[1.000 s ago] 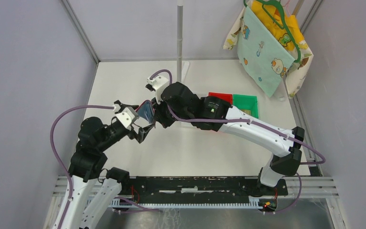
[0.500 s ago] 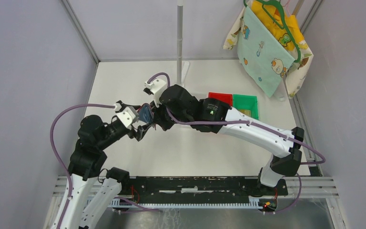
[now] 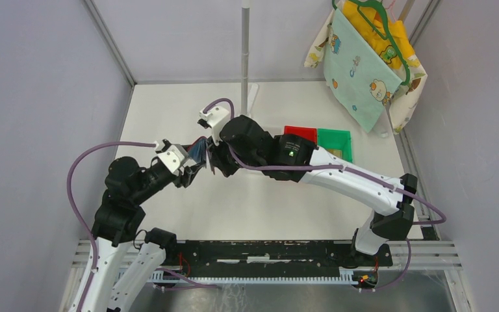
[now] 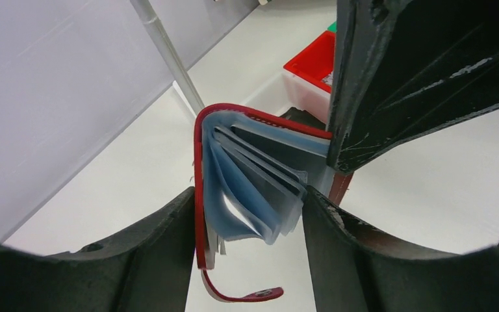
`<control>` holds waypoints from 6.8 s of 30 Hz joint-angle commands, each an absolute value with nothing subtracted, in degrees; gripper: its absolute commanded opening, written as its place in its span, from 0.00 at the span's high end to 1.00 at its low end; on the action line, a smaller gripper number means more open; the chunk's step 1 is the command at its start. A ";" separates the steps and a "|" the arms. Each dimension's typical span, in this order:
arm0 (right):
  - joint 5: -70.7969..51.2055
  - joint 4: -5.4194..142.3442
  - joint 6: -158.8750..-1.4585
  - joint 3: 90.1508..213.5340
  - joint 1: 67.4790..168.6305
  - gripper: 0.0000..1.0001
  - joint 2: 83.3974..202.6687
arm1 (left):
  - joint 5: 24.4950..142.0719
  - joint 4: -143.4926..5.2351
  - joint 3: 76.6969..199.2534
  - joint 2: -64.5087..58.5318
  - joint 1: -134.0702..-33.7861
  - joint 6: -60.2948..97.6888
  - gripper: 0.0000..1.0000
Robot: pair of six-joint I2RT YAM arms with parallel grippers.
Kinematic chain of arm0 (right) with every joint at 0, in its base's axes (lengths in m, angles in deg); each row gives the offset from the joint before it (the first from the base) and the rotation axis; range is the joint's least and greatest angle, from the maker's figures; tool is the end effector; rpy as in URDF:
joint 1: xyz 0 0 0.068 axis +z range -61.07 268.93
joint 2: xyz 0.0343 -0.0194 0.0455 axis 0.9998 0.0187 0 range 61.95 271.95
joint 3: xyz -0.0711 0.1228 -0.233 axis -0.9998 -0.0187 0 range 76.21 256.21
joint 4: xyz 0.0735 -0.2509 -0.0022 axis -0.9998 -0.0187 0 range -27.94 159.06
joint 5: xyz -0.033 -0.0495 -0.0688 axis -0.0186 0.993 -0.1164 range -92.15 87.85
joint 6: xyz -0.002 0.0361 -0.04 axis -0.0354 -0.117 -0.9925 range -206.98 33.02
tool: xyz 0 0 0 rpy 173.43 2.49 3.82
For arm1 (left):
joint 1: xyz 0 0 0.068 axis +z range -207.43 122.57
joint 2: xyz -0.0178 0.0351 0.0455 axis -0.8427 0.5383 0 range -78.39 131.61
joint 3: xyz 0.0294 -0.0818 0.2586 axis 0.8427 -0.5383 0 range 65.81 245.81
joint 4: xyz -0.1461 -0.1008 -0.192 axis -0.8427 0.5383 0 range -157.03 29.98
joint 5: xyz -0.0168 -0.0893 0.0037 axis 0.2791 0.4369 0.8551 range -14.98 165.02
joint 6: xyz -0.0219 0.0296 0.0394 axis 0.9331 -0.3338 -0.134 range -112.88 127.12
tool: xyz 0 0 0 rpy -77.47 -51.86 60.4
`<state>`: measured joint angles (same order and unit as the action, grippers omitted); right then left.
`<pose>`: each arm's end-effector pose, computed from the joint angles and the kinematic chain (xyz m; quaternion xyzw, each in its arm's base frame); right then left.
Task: Take the credit cards out of the card holder
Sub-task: Open the card holder.
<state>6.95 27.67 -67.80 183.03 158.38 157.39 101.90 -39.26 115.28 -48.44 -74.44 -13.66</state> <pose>0.1344 0.3425 0.4289 -0.3308 0.7984 0.2990 0.4046 0.0974 -0.0466 0.3686 0.3820 0.6466 -0.1547 0.6419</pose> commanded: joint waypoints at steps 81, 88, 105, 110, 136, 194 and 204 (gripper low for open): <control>-27.78 45.78 -79.06 166.58 148.83 0.19 147.12 | 119.42 -1.55 144.50 -28.80 -74.18 -27.64 0.94; -33.64 49.77 -77.81 163.24 148.70 0.74 146.41 | 122.94 2.67 147.68 -26.78 -74.21 -30.17 0.92; -48.08 85.10 -55.34 136.66 140.55 1.00 131.98 | 128.47 0.27 146.86 -23.80 -74.20 -20.43 0.00; -45.93 93.52 -45.61 134.08 139.73 1.00 131.73 | 122.78 -12.61 138.62 -31.50 -74.17 -11.51 0.00; -39.28 107.99 -38.52 126.52 139.74 1.00 124.31 | 133.45 -40.11 132.85 -34.71 -74.16 35.64 0.00; -42.05 111.03 -38.69 133.00 139.84 1.00 130.69 | 136.96 -18.88 145.51 -27.63 -74.14 13.19 0.25; -40.55 131.00 -25.51 127.75 139.83 1.00 132.28 | 140.53 -29.06 140.52 -32.18 -74.15 22.82 0.17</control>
